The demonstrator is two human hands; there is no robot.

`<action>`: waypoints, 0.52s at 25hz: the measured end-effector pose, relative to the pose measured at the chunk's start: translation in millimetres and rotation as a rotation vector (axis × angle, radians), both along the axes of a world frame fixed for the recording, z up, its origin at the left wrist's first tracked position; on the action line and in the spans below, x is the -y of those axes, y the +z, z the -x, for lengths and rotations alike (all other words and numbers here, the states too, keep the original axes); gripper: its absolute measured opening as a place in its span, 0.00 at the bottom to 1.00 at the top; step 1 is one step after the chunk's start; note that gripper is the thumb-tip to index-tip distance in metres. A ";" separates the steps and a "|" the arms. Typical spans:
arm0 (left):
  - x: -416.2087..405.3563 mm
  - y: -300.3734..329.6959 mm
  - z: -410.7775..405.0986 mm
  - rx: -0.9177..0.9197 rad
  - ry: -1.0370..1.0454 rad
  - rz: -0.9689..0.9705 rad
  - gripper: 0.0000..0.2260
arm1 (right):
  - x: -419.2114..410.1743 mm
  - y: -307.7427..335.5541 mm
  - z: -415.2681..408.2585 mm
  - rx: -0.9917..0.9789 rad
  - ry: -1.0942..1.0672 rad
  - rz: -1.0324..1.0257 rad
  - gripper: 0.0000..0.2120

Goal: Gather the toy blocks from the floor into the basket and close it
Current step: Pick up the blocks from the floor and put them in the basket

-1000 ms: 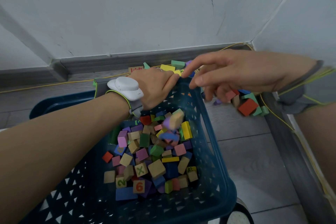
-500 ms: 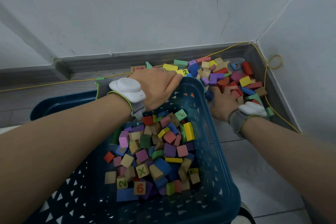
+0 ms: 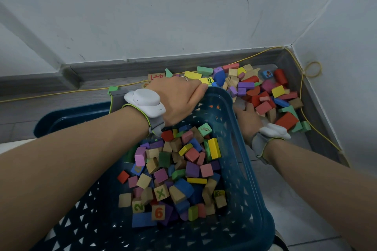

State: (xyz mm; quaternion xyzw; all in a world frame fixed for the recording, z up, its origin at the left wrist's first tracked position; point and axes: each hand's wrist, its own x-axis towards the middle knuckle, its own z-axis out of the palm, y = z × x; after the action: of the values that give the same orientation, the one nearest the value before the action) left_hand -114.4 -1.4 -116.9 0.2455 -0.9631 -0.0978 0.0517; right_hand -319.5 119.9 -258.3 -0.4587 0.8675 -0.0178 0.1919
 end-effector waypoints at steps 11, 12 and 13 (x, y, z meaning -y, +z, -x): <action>-1.0 2.9 0.6 0.014 0.004 -0.032 0.19 | 8.0 175.1 6.4 1.316 -0.245 0.523 0.11; -1.1 2.8 0.7 0.013 0.007 -0.027 0.18 | 5.9 197.4 5.0 1.354 -0.097 0.433 0.12; -1.2 2.7 0.6 0.014 0.008 -0.021 0.19 | 3.9 216.5 3.5 1.353 0.046 0.313 0.14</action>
State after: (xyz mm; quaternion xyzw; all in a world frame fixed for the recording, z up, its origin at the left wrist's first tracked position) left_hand -115.0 -0.2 -114.2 0.2504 -0.9614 -0.1061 0.0425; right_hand -323.0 116.0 -41.7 -0.3871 0.5346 -0.4207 0.6225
